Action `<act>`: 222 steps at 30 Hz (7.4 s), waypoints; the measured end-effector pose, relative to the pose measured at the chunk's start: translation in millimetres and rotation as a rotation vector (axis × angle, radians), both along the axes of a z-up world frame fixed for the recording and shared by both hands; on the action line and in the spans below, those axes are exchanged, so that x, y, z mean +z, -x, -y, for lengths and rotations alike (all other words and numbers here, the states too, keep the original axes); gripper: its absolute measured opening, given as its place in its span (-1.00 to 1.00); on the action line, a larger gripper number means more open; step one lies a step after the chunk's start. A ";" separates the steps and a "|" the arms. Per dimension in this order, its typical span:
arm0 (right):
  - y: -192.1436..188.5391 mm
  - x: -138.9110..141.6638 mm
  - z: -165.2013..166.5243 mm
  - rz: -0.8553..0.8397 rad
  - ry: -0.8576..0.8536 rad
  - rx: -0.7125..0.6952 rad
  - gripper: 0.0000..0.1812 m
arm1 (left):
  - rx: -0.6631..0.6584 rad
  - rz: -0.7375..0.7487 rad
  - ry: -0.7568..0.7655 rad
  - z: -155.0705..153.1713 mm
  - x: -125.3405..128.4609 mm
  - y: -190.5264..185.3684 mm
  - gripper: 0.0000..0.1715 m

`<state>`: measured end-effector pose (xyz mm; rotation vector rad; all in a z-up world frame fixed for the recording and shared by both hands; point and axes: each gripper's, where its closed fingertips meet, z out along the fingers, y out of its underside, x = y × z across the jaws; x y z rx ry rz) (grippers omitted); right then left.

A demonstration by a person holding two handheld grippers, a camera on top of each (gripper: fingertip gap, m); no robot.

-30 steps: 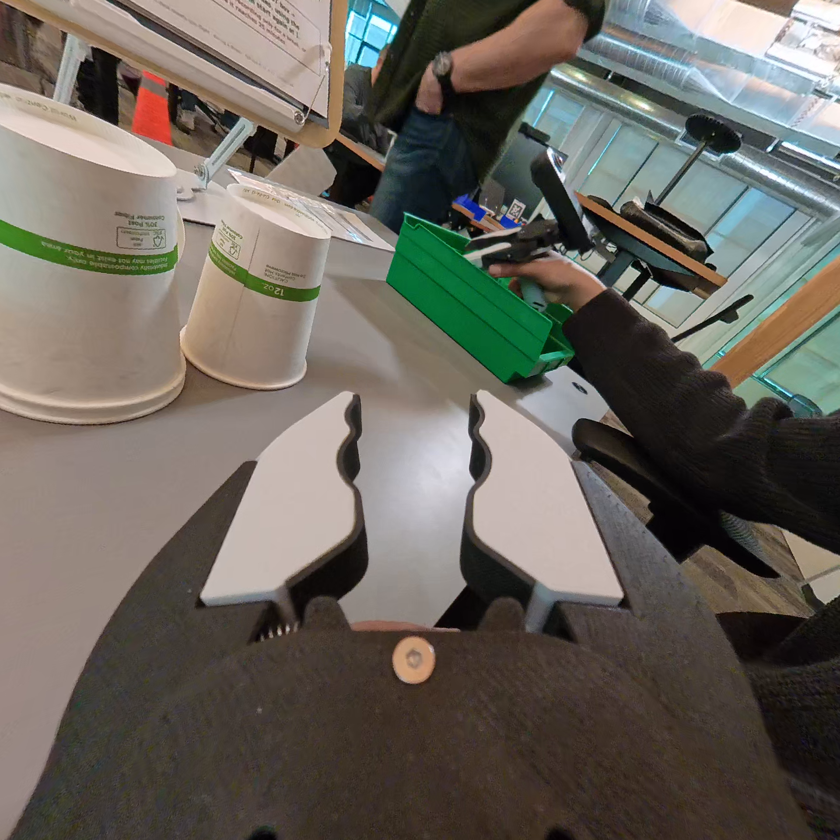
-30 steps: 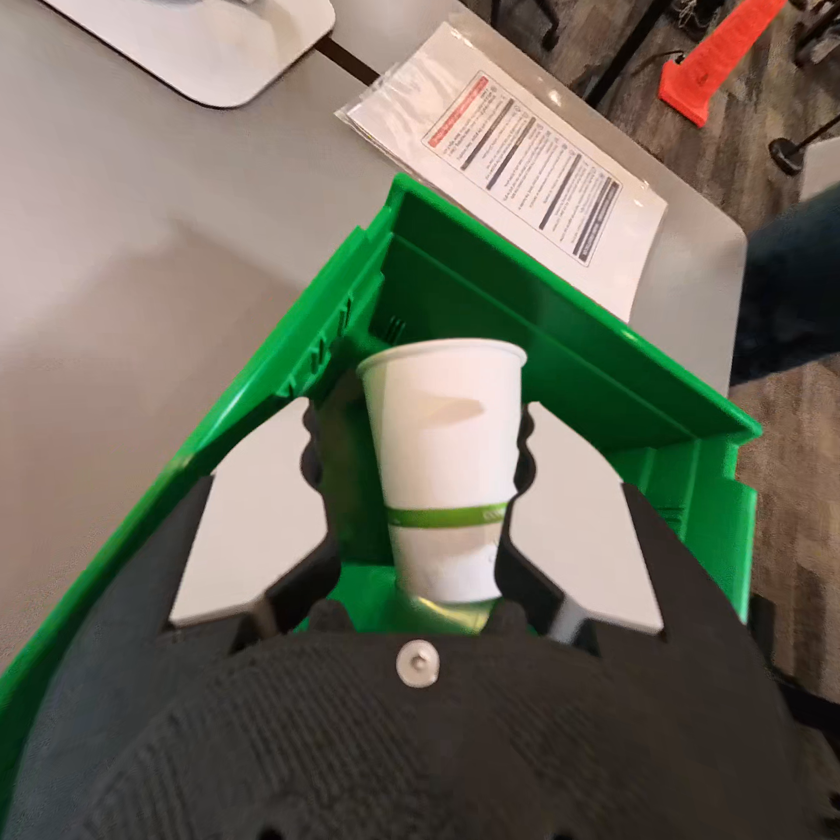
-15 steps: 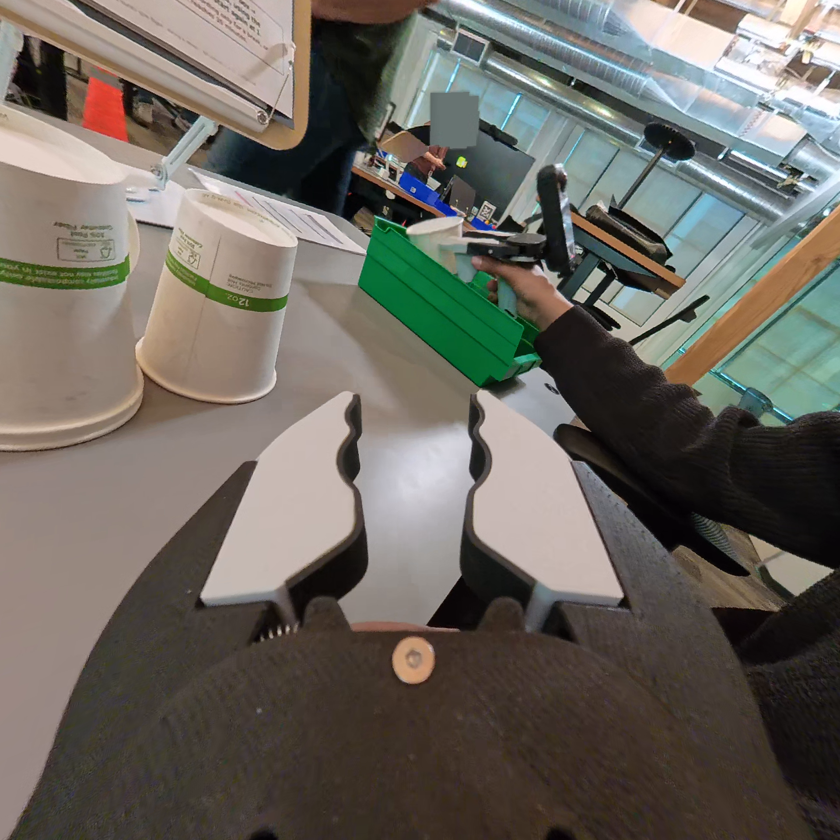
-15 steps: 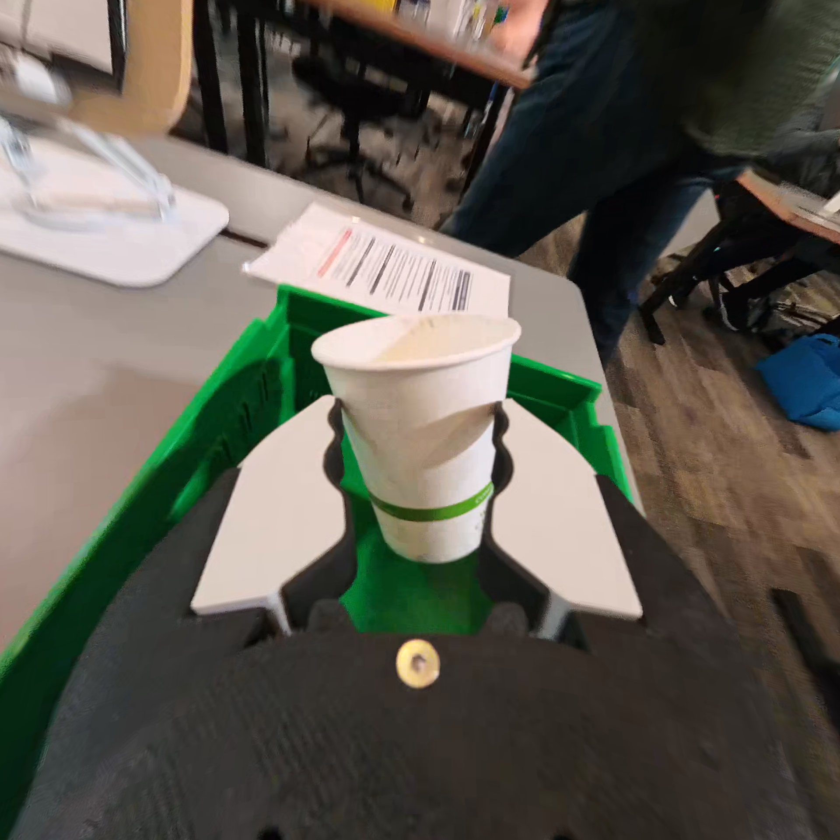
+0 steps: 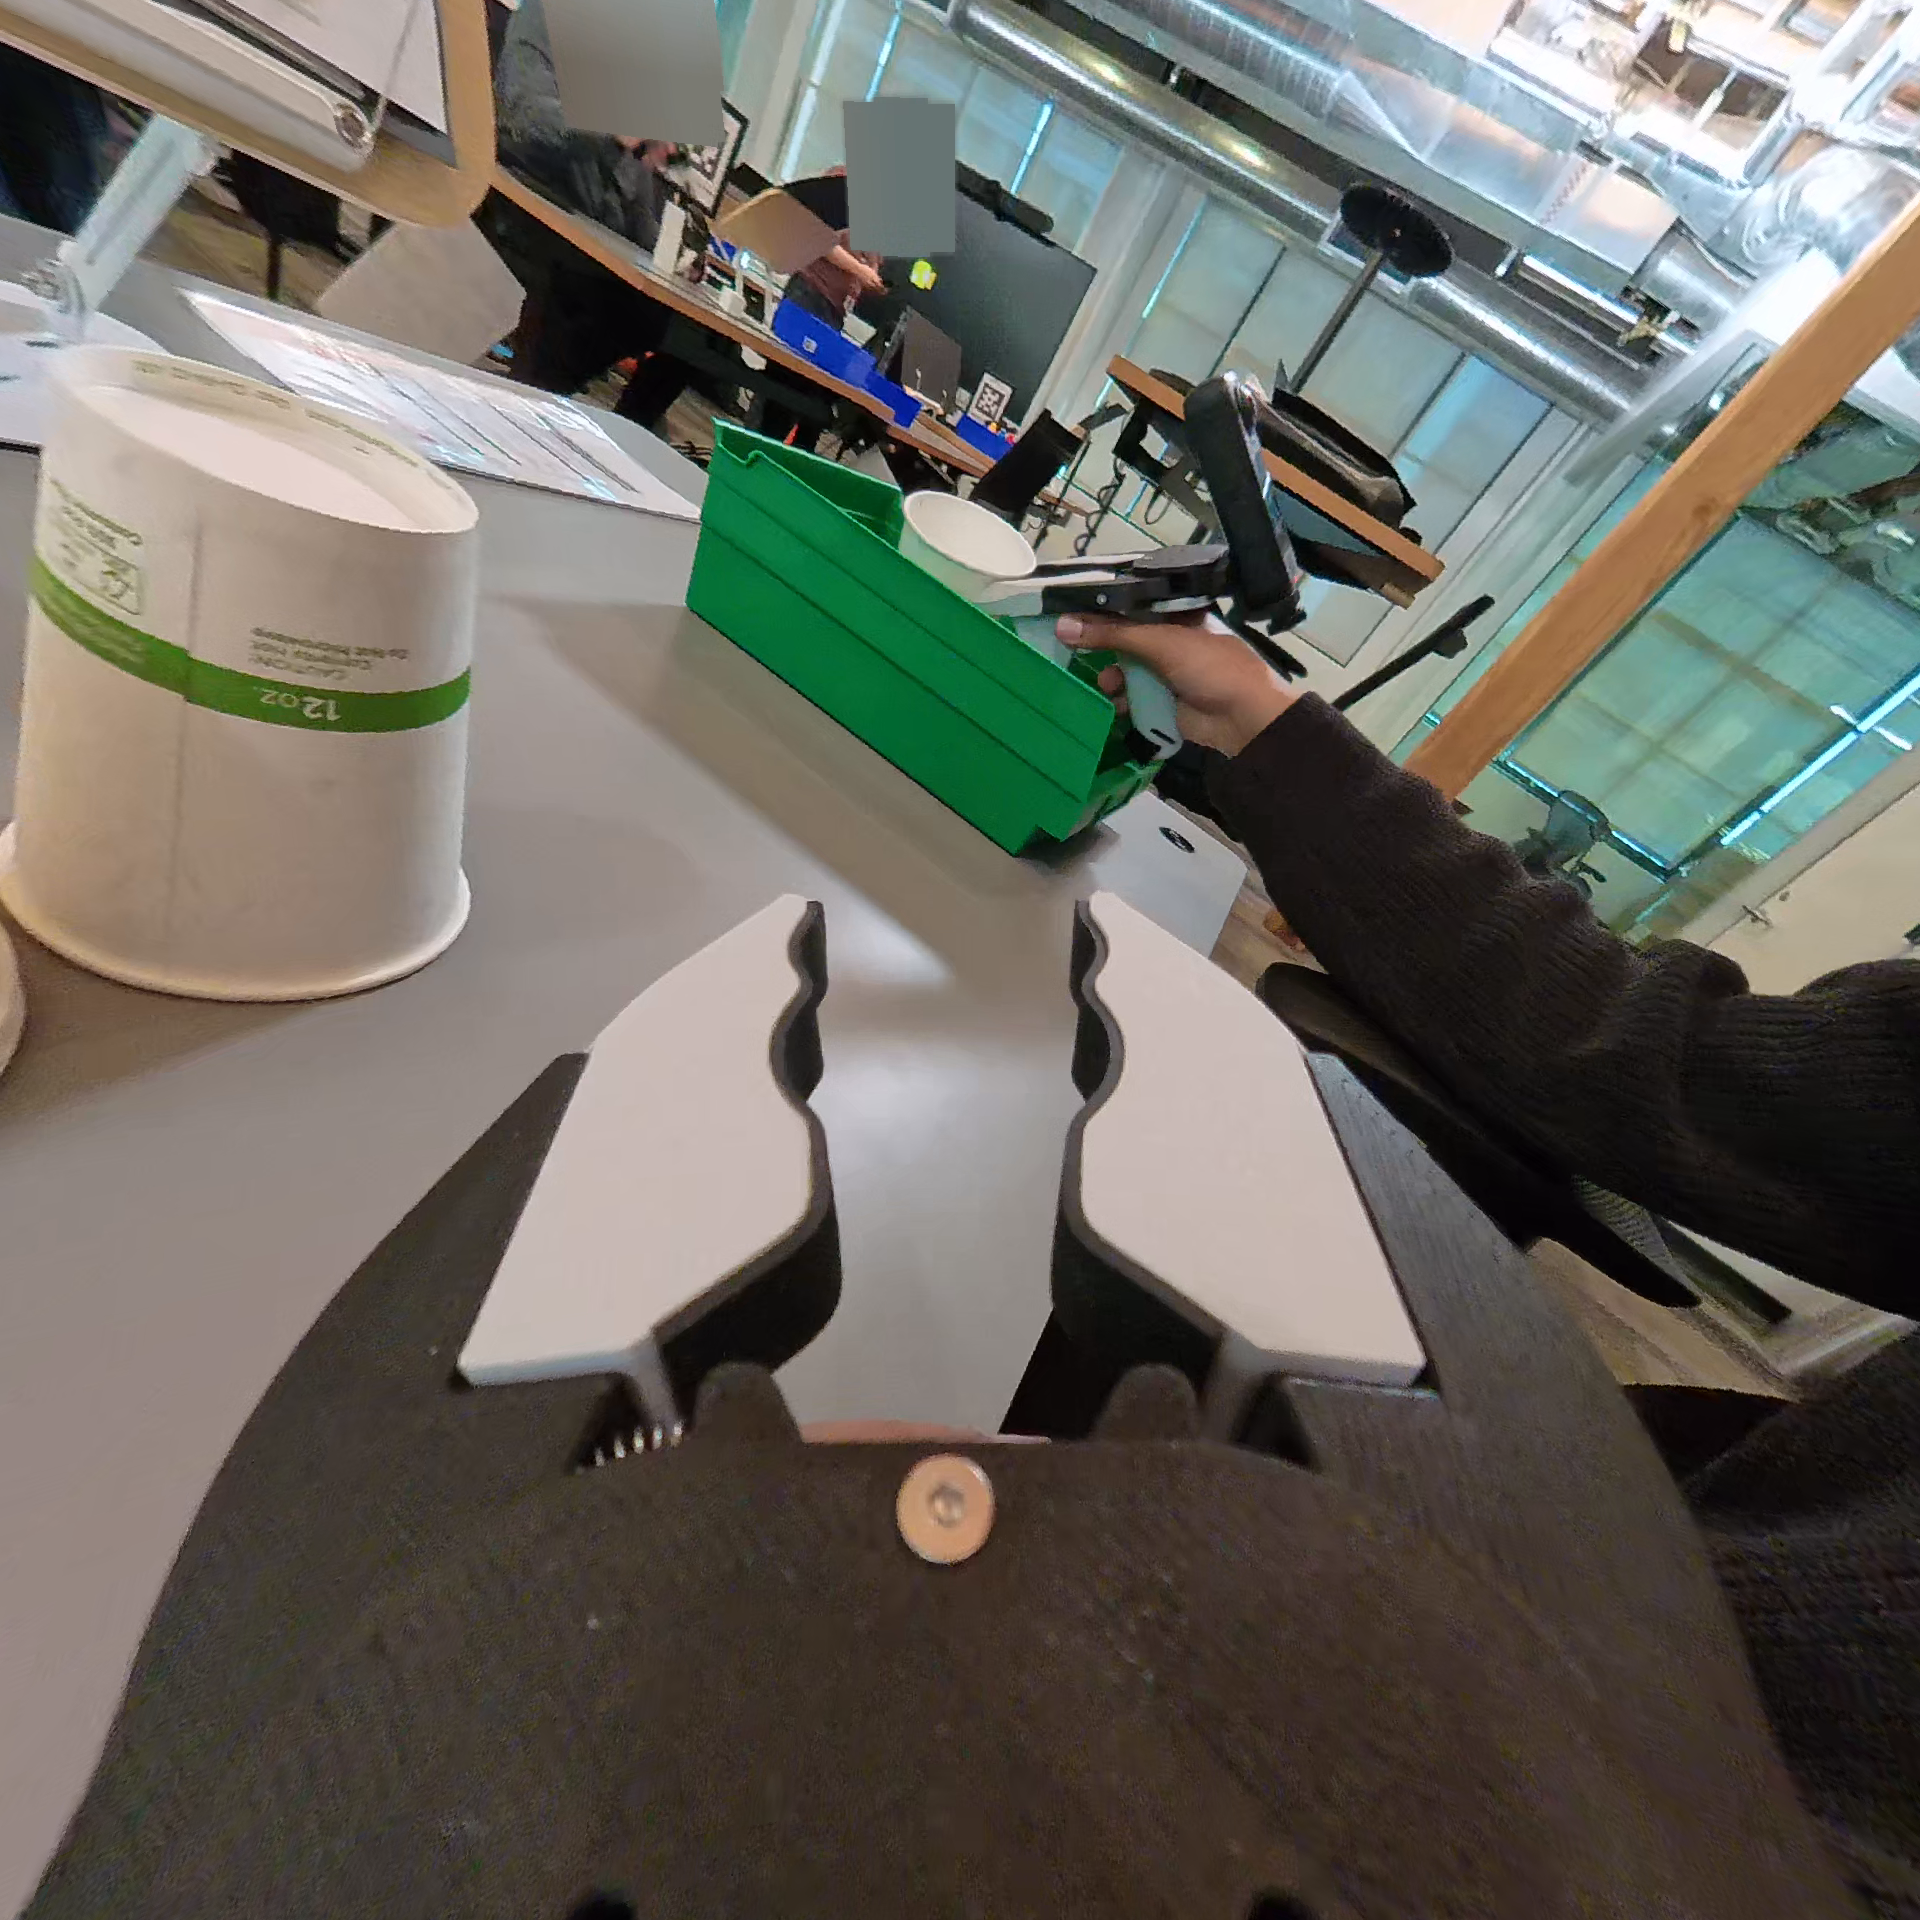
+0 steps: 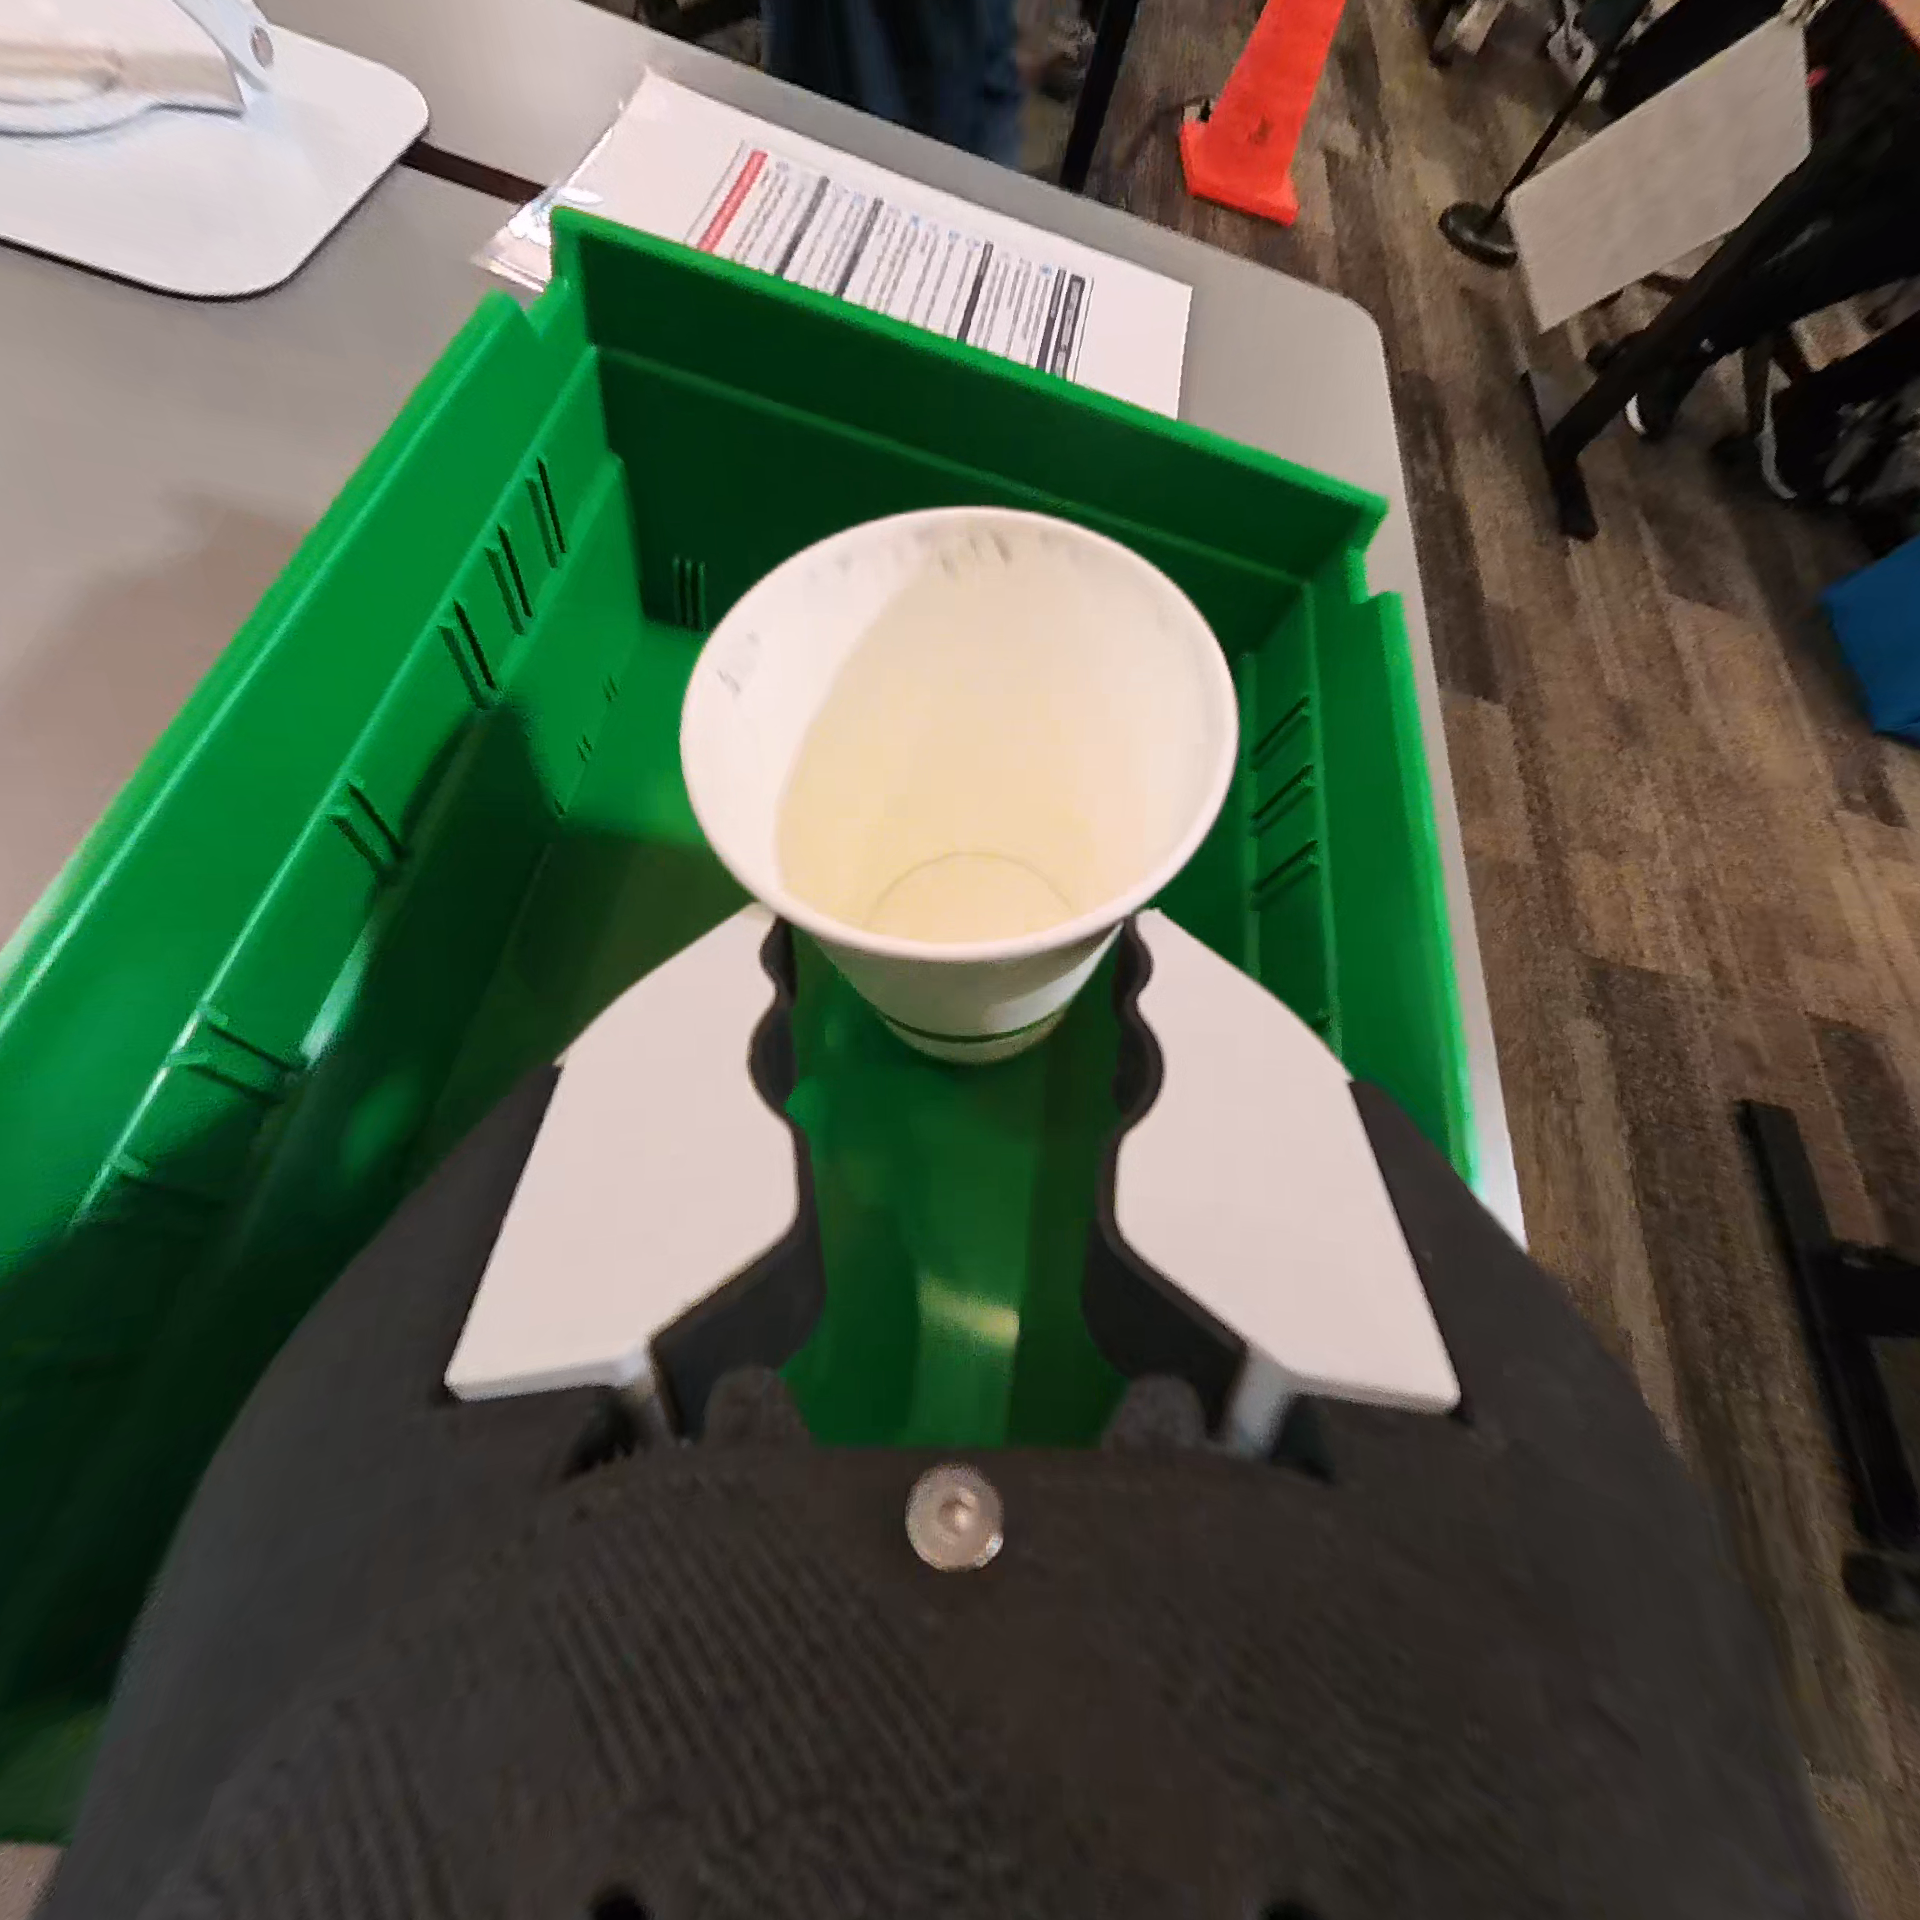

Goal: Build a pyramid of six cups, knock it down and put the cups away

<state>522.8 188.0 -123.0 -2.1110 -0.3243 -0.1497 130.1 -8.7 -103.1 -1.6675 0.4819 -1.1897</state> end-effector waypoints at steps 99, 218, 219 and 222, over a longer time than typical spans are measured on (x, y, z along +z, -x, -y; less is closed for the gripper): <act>6.1 -41.1 15.4 0.131 0.273 0.180 0.12 | 0.042 -0.003 0.020 6.7 -3.2 14.6 -0.46; 266.8 102.3 82.4 0.139 -0.716 0.585 -0.13 | 0.162 -0.231 -0.201 -14.8 -3.5 9.1 -0.46; 243.6 118.2 76.9 0.064 -0.750 0.522 -0.13 | 0.142 -0.220 -0.180 -14.0 -4.9 6.8 -0.46; 168.3 152.5 63.3 -0.104 -0.835 0.345 -0.13 | 0.116 -0.227 -0.171 -11.5 -8.2 1.6 -0.46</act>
